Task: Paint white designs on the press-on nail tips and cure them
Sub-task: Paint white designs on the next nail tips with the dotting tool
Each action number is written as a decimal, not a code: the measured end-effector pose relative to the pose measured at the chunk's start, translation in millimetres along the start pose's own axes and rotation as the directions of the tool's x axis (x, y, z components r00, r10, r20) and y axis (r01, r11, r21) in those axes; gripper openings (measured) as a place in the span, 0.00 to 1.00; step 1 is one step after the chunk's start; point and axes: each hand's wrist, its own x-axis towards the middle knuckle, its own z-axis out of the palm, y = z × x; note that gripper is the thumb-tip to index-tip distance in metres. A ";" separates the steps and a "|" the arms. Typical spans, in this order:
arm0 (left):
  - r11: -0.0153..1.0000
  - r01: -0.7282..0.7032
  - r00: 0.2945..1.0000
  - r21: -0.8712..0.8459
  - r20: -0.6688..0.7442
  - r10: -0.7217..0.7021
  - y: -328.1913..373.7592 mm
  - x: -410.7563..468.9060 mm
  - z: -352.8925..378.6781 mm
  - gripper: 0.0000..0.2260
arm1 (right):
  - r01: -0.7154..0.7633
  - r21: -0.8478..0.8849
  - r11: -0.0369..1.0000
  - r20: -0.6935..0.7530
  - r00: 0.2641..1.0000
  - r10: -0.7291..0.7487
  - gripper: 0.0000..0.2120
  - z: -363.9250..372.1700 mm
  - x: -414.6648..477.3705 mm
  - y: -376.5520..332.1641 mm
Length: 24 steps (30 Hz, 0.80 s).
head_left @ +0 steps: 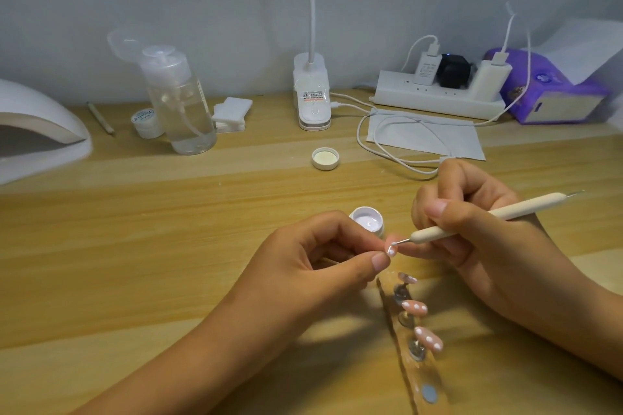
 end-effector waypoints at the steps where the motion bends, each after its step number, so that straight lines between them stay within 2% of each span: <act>1: 1.000 0.000 1.000 0.003 0.001 0.000 0.2 -0.1 -0.1 0.08 | -0.001 0.000 1.000 -0.003 1.000 0.001 0.09 0.3 0.1 -0.1; 24: 1.000 -0.001 1.000 -0.013 0.003 0.001 0.3 0.3 -0.1 0.07 | -0.002 0.002 1.000 -0.012 1.000 0.002 0.09 -1.7 1.3 1.3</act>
